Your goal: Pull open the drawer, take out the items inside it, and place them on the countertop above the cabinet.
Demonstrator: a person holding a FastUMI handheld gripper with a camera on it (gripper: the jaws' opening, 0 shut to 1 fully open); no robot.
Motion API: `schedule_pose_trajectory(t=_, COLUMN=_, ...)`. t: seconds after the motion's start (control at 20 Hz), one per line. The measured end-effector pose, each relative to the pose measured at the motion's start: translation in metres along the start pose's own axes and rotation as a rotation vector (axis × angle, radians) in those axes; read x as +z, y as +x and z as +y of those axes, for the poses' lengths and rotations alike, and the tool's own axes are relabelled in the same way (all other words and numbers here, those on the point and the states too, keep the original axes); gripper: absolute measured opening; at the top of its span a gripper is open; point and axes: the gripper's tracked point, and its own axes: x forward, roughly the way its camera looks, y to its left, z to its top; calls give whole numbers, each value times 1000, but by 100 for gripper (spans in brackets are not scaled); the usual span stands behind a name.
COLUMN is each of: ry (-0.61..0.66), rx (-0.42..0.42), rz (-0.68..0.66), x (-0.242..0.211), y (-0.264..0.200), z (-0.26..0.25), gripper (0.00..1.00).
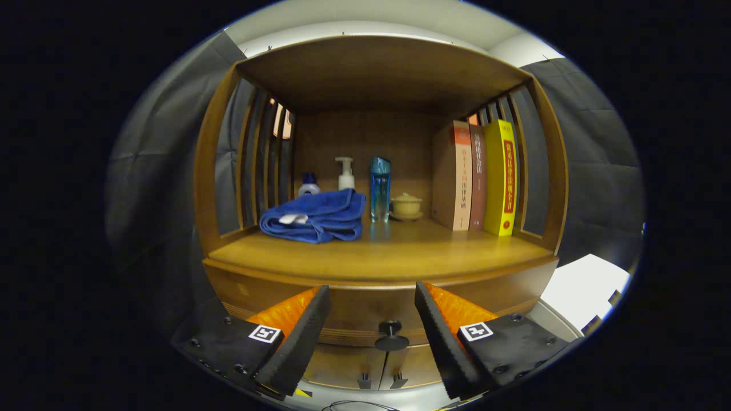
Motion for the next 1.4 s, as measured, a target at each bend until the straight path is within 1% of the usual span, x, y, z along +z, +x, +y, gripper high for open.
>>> schedule_pose_trajectory(t=0.15, ry=19, rx=-30, rz=69, x=-37, y=8, z=-9, gripper=98)
schedule_pose_trajectory(t=0.3, ry=37, rx=-45, rz=105, x=-56, y=15, z=-12, gripper=98)
schedule_pose_trajectory(t=0.45, ry=28, rx=-56, rz=134, x=-68, y=23, z=-14, gripper=75)
schedule_pose_trajectory(t=0.5, ry=22, rx=-67, rz=139, x=-70, y=25, z=-18, gripper=73)
schedule_pose_trajectory(t=0.55, ry=18, rx=-77, rz=145, x=-71, y=26, z=-22, gripper=67)
schedule_pose_trajectory(t=0.65, ry=42, rx=-63, rz=145, x=-72, y=27, z=-21, gripper=55)
schedule_pose_trajectory(t=0.9, ry=7, rx=-45, rz=129, x=-71, y=22, z=-18, gripper=45)
schedule_pose_trajectory(t=1.0, ry=7, rx=-40, rz=127, x=-70, y=16, z=-18, gripper=43)
schedule_pose_trajectory(t=1.4, ry=38, rx=-24, rz=154, x=-72, y=-30, z=-20, gripper=43)
